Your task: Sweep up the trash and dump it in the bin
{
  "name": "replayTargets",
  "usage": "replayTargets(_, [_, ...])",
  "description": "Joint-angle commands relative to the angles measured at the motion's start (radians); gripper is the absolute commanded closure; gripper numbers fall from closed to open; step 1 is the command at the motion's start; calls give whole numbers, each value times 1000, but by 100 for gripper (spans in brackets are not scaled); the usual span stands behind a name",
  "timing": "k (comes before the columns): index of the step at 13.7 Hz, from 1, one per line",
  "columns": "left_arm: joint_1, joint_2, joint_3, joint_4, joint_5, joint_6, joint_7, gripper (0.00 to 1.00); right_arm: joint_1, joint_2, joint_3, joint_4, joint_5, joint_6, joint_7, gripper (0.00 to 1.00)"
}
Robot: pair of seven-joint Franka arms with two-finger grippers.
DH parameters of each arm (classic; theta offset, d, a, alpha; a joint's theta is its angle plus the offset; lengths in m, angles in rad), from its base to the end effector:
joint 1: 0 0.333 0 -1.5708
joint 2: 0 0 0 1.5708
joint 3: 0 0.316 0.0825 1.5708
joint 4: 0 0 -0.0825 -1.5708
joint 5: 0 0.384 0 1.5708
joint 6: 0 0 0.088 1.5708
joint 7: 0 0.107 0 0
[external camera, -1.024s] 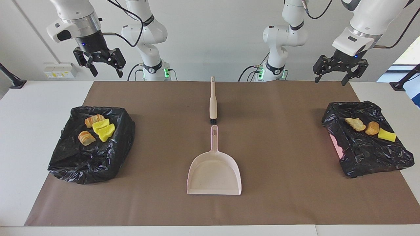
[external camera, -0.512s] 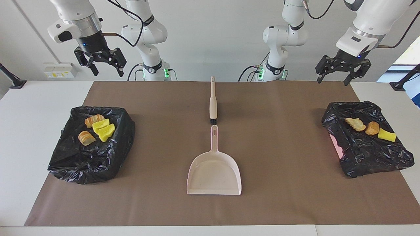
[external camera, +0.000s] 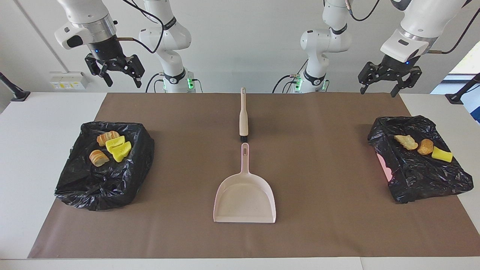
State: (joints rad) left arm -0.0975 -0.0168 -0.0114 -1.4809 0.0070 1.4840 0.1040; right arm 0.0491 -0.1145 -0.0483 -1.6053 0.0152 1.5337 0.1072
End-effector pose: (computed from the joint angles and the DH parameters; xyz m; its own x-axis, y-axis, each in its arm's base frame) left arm 0.5372 -0.0580 0.6680 0.9774 -0.2107 0.0190 -0.2105 -0.9775 -0.0092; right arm 0.5146 0.0004 0.6661 0.9936 -0.1055 0.0403 -0.1046 -0.9942 -0.0251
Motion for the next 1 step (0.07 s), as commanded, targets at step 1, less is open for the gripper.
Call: replayTargets(1, [22, -9, -15, 1, -15, 2, -1, 0, -8, 1, 1, 10, -6, -9, -17, 0])
